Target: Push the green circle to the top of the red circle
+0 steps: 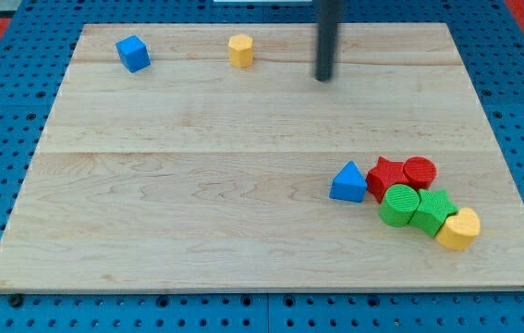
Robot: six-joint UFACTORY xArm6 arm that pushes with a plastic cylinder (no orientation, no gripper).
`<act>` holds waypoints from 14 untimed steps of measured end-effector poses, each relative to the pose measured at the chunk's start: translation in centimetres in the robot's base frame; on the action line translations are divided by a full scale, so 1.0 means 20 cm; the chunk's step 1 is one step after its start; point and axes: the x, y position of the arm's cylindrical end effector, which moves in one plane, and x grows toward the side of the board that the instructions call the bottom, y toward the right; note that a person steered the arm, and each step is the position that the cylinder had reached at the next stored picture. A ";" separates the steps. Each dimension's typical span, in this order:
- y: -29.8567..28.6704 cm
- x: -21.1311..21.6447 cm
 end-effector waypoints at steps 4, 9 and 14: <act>0.14 1.12; -0.13 0.98; -0.76 0.43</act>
